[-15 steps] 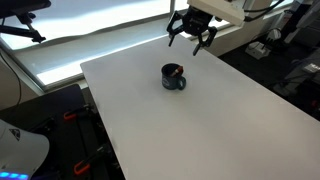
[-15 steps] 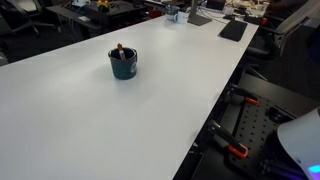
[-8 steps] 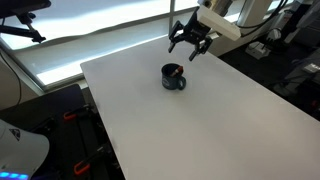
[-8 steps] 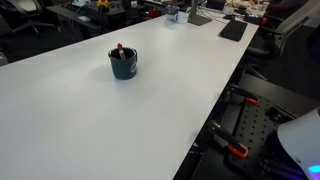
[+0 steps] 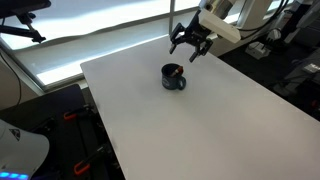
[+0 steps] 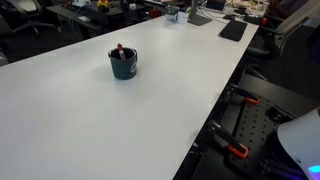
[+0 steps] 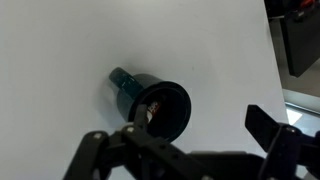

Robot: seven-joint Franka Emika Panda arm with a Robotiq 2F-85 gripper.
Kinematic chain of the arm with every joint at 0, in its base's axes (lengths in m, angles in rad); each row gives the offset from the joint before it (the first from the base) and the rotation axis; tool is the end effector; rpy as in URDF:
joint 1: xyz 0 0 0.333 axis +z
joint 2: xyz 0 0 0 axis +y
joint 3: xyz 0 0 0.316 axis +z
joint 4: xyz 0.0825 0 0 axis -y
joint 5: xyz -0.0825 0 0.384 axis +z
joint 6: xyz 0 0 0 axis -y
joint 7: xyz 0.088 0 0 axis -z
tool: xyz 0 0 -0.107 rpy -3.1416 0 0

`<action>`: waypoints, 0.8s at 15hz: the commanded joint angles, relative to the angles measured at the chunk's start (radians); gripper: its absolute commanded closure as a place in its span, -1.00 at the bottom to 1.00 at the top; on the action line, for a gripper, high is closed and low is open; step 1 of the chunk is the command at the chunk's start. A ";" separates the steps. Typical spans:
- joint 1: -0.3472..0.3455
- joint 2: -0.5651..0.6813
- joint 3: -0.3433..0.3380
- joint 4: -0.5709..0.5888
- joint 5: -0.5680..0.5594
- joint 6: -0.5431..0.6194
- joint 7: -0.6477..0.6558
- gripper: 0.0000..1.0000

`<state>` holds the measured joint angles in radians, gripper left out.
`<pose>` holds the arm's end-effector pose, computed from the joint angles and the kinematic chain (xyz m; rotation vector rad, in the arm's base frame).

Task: Remove the marker from the blue cup and put it on the table

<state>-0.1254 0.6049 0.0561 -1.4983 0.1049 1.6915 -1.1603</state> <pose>0.6573 -0.0408 0.2902 -2.3972 -1.3938 0.3638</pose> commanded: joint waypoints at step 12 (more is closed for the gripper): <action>0.013 0.235 0.028 0.361 -0.071 -0.240 -0.229 -1.00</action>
<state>-0.1093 0.8393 0.0803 -1.1402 0.0368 1.4538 -1.3908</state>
